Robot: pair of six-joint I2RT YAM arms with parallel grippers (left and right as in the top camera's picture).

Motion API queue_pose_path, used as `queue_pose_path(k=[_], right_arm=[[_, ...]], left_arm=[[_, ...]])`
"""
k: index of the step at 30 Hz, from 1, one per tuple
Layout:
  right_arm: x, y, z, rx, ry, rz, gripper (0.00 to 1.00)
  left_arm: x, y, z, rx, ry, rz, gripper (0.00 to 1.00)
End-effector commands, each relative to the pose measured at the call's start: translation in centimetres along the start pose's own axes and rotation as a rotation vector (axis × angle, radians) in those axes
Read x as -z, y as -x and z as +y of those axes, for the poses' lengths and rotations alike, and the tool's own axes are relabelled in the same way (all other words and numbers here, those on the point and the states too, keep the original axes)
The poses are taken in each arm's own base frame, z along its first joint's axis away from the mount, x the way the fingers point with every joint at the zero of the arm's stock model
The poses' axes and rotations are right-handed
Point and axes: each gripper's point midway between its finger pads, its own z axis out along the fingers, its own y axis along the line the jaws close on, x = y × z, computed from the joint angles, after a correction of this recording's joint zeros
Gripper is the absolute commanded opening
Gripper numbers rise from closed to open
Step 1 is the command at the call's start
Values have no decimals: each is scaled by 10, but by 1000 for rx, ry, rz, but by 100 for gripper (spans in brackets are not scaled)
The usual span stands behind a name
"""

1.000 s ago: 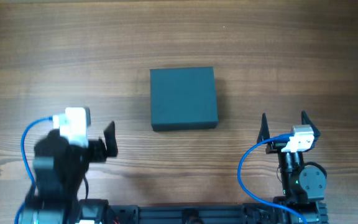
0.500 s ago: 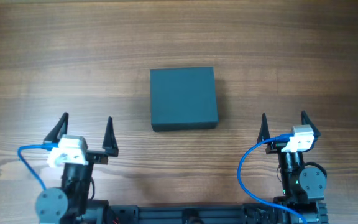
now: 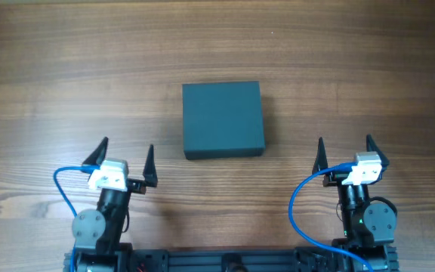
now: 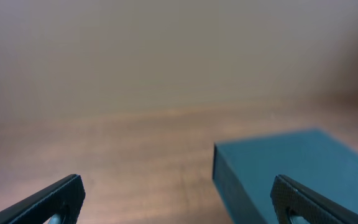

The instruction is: Pack container

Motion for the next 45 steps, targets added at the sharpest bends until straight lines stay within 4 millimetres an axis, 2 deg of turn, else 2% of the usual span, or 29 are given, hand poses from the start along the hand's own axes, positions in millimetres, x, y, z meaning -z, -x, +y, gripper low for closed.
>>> queue_pose_path(k=[1, 9, 45], right_arm=[[1, 2, -2, -18, -14, -11, 100], [1, 2, -2, -18, -14, -11, 100], [1, 2, -2, -18, -14, -11, 100]], left_arm=[[-1, -21, -16, -5, -93, 44, 100], [-1, -21, -12, 124, -72, 51, 100], [-1, -20, -8, 125, -58, 47, 100]])
